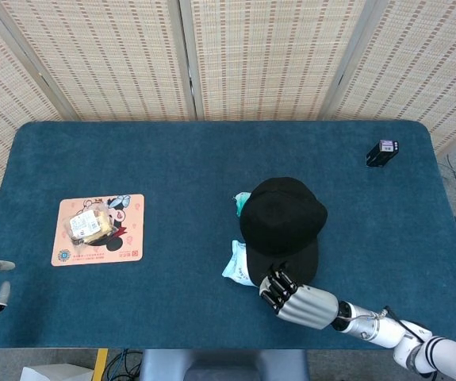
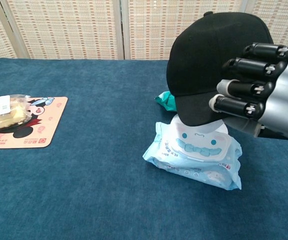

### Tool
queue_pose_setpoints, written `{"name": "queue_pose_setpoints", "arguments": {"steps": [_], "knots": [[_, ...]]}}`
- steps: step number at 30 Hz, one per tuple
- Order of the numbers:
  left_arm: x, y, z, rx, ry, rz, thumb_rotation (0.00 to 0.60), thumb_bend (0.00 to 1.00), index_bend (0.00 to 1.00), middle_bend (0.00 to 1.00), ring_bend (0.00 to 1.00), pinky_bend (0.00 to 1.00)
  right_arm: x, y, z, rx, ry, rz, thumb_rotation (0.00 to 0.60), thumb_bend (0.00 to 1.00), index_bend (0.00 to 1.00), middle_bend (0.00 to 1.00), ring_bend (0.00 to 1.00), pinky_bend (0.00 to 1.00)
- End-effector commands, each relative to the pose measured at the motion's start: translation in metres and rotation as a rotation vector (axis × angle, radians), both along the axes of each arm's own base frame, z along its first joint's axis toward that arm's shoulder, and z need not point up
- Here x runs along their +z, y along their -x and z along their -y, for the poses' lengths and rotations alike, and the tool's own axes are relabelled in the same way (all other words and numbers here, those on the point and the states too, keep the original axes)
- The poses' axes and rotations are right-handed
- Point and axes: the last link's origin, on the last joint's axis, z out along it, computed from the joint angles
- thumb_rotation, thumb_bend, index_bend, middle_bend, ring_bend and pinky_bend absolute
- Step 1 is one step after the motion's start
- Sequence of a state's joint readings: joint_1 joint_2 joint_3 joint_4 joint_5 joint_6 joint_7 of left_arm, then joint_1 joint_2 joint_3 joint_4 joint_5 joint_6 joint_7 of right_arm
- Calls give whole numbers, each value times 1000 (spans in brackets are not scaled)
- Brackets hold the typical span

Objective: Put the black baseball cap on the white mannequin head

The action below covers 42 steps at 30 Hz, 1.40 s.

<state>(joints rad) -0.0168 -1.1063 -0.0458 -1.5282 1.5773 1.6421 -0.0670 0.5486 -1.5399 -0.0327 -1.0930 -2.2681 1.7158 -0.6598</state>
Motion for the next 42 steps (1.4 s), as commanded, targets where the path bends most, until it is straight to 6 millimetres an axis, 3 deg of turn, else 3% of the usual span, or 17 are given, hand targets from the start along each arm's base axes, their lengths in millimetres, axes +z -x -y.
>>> {"name": "queue_pose_setpoints", "arguments": {"steps": [1,10,14,23,42], "knots": [[0,0,0,-1,1,1,600,435,395,419,403,655,0,1,-1,-12,-5,6,600,475,688,580,417,503],[0,0,0,1,0,0,600,435,394,419,403,655,4,1,-4,-30,-21,28,600,203,312,566,407,502],[0,0,0,1,1,-1,600,435,395,419,403,655,6,1,-6,-44,-30,39,600,120,226,562,401,502],[0,0,0,3,-1,-1,600,435,395,419,403,655,19,10,-17,-152,-31,48,600,51,163,524,372,501],[-5,2,-2,20,19,-22,600,435,395,419,403,655,81,21,-52,-711,-72,102,600,52,132,492,354,425]]}}
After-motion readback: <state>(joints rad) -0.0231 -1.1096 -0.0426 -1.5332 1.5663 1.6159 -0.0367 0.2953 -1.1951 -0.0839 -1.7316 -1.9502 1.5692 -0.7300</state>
